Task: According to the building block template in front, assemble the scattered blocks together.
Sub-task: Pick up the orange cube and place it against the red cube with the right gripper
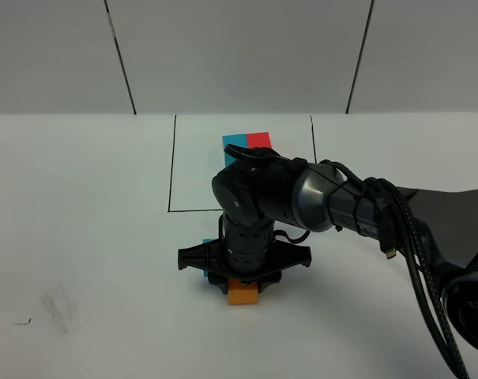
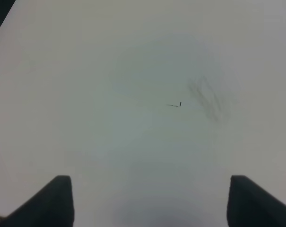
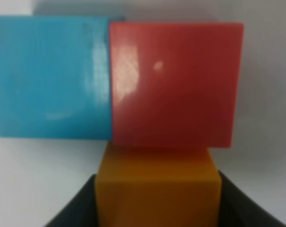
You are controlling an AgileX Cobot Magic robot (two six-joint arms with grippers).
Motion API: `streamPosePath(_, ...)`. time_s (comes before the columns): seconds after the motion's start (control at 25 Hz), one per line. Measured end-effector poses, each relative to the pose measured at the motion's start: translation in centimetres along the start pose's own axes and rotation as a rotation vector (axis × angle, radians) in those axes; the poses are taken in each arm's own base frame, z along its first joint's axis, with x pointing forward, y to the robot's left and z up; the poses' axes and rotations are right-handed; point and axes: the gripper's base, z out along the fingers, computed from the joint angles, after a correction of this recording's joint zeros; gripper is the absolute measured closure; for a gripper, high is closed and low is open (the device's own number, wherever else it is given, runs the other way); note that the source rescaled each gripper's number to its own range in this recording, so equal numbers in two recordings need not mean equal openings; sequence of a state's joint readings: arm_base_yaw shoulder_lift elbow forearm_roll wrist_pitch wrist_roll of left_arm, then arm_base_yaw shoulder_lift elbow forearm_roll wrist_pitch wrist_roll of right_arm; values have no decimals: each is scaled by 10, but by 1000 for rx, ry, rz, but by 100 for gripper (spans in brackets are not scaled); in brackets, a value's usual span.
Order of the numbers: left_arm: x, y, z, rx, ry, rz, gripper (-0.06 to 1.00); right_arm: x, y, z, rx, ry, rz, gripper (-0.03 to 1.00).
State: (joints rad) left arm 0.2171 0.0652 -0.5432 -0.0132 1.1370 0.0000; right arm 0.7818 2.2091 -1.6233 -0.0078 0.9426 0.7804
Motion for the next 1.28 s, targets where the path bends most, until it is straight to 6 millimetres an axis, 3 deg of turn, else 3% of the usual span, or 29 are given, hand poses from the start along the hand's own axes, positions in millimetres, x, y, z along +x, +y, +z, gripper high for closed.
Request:
streamPosePath(0.32,0,0,0,0,0,0,33,0,0,11,13,7,-4,97)
streamPosePath(1.28,0,0,0,-1,0,0,33,-6,-2,12,37,-53,-2,97)
